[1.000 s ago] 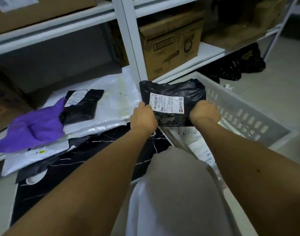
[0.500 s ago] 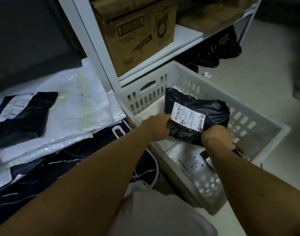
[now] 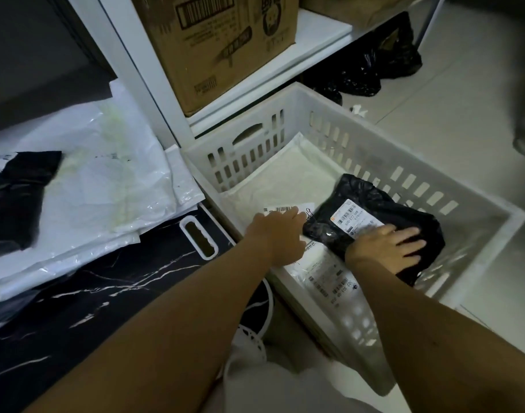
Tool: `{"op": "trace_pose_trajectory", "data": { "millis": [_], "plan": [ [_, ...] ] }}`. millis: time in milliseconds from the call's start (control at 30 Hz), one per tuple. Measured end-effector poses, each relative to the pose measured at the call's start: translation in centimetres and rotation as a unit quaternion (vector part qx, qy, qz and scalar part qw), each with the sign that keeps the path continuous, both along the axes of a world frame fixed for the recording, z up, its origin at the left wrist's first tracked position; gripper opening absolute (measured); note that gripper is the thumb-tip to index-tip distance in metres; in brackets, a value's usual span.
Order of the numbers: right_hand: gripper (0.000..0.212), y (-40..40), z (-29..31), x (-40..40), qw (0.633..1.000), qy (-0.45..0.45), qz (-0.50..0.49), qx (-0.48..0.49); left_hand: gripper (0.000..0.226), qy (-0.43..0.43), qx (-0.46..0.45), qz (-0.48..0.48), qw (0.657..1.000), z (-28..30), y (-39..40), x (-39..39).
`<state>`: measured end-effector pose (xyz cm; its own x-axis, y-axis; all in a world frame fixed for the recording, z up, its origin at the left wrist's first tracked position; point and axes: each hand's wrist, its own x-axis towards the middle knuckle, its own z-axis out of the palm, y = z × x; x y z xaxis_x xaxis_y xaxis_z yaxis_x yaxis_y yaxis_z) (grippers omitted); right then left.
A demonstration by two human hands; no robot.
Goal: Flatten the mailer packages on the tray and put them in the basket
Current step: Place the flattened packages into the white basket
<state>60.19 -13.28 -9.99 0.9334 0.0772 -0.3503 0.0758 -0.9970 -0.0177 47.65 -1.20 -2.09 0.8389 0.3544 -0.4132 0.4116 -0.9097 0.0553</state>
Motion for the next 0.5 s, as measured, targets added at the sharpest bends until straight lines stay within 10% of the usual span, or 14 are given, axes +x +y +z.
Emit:
{"op": "trace_pose_trajectory", "data": {
  "millis": [167,500],
  "plan": [
    [0.058,0.6,-4.3,1.7,0.979,0.157,0.125,-0.022,0.063,-0.039,-0.001,-0.001,0.999,-0.6,0.1,-0.1],
    [0.082,-0.5,-9.6,3.0,0.961,0.278,-0.007,-0.006,0.062,-0.064,0.005,0.004,0.998,-1.3,0.2,-0.1]
  ]
}}
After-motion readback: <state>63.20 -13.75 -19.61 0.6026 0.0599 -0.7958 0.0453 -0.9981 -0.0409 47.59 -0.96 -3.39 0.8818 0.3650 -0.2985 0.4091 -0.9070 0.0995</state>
